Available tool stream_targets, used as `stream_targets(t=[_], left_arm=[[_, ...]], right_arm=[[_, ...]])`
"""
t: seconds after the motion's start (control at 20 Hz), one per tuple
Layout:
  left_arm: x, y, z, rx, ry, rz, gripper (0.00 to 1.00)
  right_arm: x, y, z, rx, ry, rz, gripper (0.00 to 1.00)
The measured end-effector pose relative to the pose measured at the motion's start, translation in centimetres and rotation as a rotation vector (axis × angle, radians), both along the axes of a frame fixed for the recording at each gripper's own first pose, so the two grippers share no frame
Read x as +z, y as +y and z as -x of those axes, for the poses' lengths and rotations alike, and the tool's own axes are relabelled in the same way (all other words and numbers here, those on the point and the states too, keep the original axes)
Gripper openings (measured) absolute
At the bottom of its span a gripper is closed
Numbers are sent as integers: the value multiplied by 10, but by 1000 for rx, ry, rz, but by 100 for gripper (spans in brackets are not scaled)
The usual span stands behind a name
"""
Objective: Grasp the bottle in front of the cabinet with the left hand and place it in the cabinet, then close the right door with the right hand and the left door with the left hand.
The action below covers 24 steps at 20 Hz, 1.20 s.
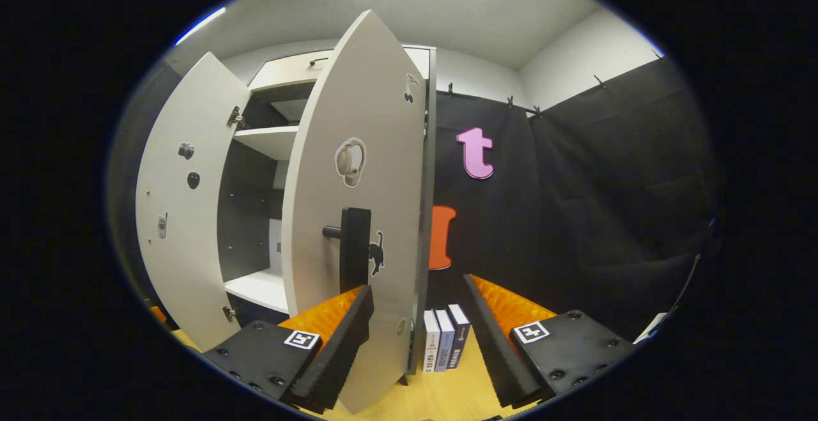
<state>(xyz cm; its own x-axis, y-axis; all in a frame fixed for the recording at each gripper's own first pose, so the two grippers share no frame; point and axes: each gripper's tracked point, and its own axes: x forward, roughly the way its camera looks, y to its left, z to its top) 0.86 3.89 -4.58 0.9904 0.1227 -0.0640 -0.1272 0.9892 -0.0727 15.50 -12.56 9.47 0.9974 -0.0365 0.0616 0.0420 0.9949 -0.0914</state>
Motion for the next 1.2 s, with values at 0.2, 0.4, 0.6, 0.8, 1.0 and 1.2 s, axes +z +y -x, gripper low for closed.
stream_targets(t=[0.2,0.4,0.6,0.8,1.0,1.2], left_arm=[[-1,4,0,37,3,-7,95],[-4,8,-2,84,-13,-14,95],[-6,13,-1,127,-25,-12,95],[-9,22,-2,184,-40,-14,95],[-4,39,5,237,-59,-15,95],[-1,61,19,302,-71,-20,97]], right_arm=[[-2,22,-16,63,7,16,94],[-12,57,-34,131,29,3,94],[-20,77,-53,171,50,-21,94],[-21,87,-65,190,44,-29,94],[-25,99,-80,181,51,-38,94],[-26,106,-91,167,43,-9,94]])
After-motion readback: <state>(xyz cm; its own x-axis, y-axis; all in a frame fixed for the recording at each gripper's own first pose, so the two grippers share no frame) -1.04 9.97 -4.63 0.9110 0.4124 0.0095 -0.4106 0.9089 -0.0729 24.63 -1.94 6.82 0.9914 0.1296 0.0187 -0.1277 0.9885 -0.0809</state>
